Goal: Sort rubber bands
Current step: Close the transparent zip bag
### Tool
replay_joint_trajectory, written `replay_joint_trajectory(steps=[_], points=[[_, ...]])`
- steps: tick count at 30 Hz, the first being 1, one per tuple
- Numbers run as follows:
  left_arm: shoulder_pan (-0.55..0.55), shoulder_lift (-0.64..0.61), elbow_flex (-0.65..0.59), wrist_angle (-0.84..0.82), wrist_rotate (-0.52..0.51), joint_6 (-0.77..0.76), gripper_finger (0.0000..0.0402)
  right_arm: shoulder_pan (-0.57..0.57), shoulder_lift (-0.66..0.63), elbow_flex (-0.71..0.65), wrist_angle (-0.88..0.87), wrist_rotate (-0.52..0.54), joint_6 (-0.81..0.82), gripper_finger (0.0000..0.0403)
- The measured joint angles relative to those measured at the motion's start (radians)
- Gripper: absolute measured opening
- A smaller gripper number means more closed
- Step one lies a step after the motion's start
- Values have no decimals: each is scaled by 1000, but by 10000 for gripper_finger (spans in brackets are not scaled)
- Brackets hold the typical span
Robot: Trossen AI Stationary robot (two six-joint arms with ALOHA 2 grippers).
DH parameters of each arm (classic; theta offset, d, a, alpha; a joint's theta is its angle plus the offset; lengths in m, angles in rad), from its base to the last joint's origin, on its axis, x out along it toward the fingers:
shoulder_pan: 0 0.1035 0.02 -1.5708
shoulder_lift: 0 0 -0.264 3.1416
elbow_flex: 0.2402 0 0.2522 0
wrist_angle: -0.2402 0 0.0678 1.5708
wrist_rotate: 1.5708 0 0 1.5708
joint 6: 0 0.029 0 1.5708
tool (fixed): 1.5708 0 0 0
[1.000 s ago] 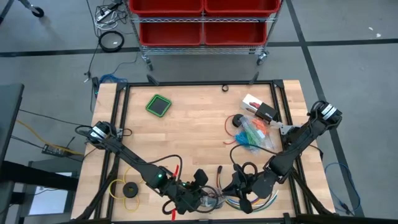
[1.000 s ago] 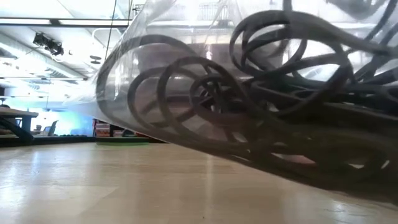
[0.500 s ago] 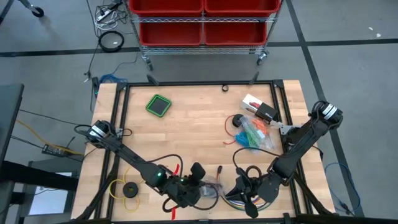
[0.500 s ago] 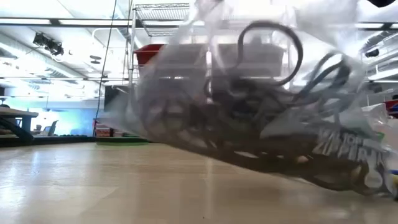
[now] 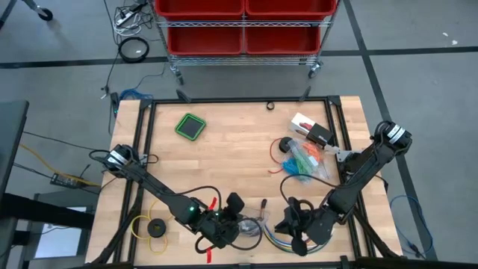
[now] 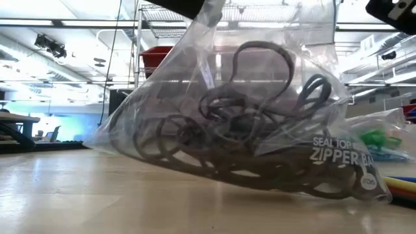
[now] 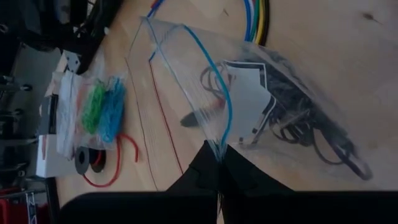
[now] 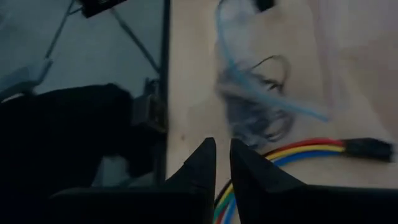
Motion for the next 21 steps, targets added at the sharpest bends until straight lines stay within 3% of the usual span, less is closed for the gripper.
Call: replay_joint_trajectory(steps=[4, 13, 21], points=[[-2, 0, 0, -9, 0, -22, 1, -6, 1, 0, -47, 70, 22, 39], [-19, 0, 0, -14, 3, -35, 1, -38, 34, -5, -108, 66, 41, 41], [-26, 1, 0, -16, 6, -69, 1, -56, 45, -81, -101, 74, 104, 95]])
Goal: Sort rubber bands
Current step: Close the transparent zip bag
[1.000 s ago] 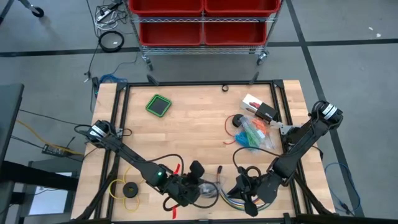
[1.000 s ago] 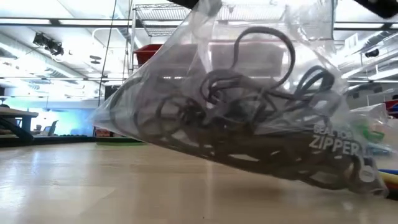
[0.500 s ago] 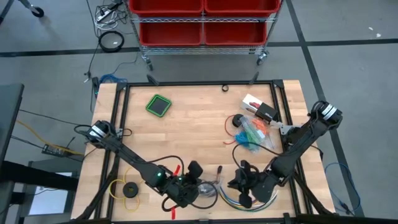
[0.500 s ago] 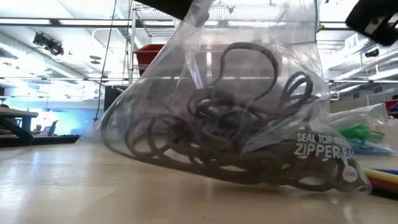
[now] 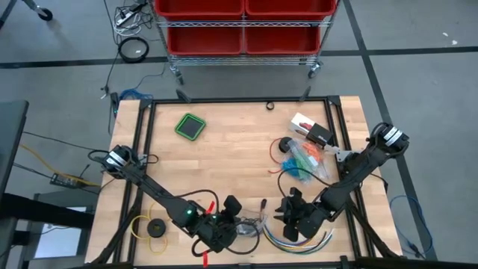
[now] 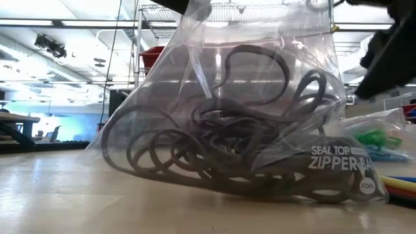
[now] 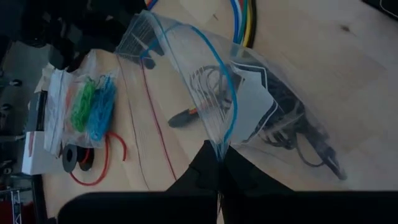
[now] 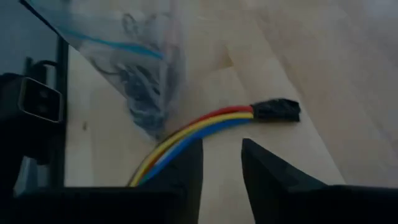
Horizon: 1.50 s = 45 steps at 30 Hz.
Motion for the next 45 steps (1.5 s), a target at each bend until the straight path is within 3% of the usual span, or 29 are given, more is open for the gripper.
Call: replay_joint_trajectory(steps=[3, 8, 12, 16, 20, 24, 45], points=[[-1, 0, 0, -6, 1, -6, 1, 3, 0, -69, 92, 36, -3, 110], [0, 0, 0, -10, 1, -22, 1, 44, -3, -233, 357, 184, -33, 108], [0, 0, 0, -11, 1, -23, 1, 82, -2, -391, 726, 266, -73, 105], [0, 0, 0, -7, 1, -24, 1, 98, -1, -435, 1008, 275, -260, 107], [0, 0, 0, 16, 1, -24, 1, 84, -1, -366, 994, 273, -417, 105], [0, 0, 0, 24, 17, -24, 1, 59, -1, -333, 946, 263, -467, 105], [0, 0, 0, 36, 24, -23, 1, 7, -1, -329, 929, 90, -391, 105]])
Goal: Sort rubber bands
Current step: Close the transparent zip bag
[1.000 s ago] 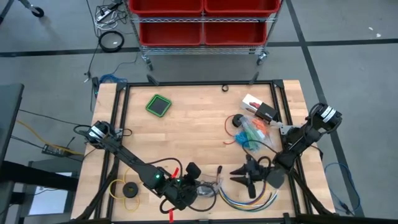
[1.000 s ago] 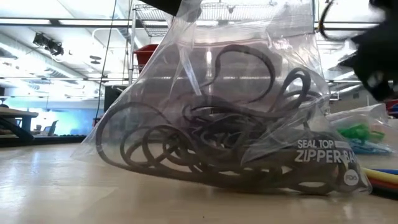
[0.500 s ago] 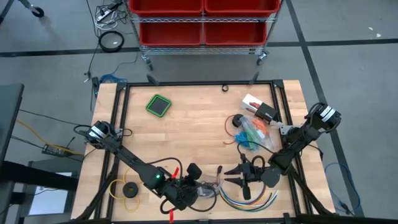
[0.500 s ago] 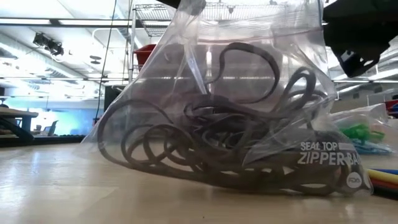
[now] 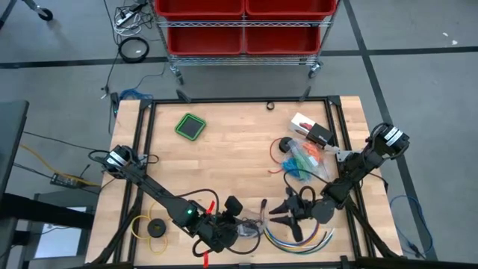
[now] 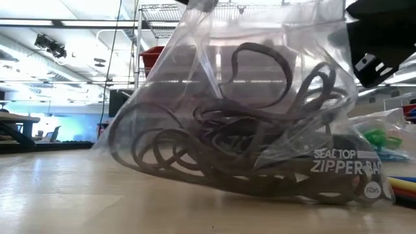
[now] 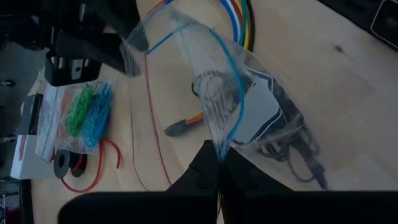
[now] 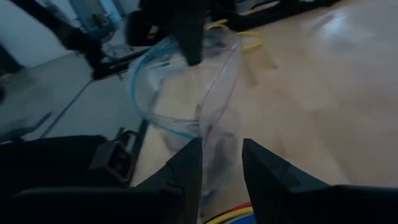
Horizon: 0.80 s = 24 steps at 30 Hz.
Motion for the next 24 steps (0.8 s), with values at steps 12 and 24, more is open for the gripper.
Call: replay_joint_trajectory(steps=[12, 24], points=[[1, 0, 0, 7, 0, 0, 1, -17, 0, 58, -27, -63, -84, 105], [1, 0, 0, 6, 0, 0, 3, -19, 0, 58, -79, -77, -34, 105]])
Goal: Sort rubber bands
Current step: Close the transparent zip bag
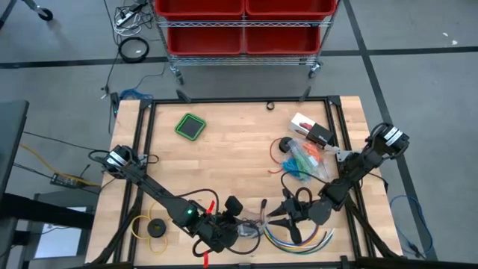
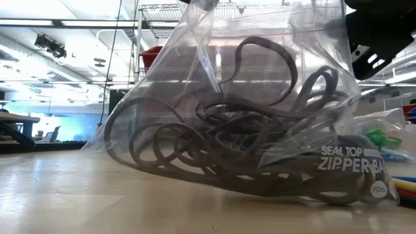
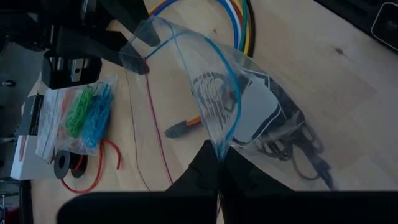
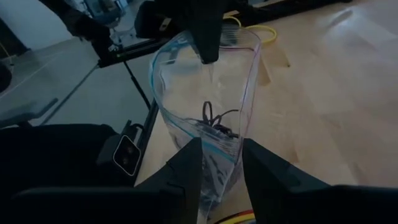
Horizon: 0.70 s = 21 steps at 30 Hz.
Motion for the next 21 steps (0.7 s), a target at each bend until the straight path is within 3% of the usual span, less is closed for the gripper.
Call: replay_joint_trajectory(steps=[13, 21], points=[[0, 0, 0, -2, 1, -5, 7, -19, 227, 100, 82, -3, -44, 94], [0, 0, 0, -9, 2, -6, 7, -6, 195, 106, 85, 49, -92, 93]])
